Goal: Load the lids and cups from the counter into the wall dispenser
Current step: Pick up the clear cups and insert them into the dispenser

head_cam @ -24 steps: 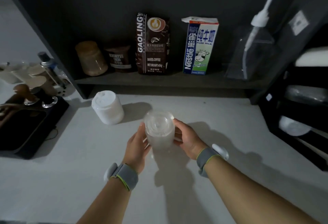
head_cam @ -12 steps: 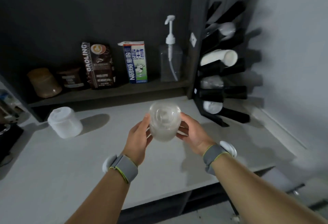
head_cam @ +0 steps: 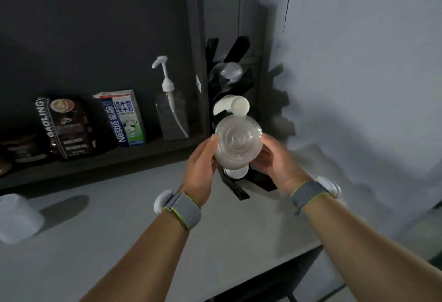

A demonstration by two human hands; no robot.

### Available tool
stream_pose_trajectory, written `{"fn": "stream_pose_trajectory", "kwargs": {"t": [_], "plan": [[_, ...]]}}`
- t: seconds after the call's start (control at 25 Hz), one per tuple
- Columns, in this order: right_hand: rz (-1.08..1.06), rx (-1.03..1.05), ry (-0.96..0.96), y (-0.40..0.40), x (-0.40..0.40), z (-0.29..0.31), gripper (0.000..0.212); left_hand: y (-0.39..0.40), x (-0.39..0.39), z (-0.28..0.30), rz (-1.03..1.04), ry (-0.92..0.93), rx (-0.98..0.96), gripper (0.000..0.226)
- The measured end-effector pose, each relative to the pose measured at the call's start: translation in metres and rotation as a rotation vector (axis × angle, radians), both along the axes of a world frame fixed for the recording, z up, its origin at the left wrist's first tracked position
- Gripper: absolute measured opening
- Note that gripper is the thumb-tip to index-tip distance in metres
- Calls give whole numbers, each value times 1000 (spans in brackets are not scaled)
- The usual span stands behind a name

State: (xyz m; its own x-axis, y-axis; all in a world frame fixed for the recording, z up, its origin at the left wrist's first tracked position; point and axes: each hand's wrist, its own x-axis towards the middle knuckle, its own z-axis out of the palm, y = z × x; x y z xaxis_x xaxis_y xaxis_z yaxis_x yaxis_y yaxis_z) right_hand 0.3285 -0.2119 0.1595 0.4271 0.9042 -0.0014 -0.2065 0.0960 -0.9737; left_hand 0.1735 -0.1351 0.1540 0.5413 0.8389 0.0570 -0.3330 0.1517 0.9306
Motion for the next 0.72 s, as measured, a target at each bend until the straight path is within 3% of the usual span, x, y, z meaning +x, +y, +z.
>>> {"fn": "stream_pose_trajectory", "kwargs": {"t": [0.24, 0.6, 0.72], "plan": [[39, 86, -202, 13, 64, 6, 29, 11, 54, -4, 74, -25, 47, 20], [113, 110, -274, 46, 107, -33, 40, 37, 81, -32, 141, 23, 217, 35], [135, 92, -287, 55, 113, -41, 40, 47, 85, -38, 148, 71, 244, 26]]}}
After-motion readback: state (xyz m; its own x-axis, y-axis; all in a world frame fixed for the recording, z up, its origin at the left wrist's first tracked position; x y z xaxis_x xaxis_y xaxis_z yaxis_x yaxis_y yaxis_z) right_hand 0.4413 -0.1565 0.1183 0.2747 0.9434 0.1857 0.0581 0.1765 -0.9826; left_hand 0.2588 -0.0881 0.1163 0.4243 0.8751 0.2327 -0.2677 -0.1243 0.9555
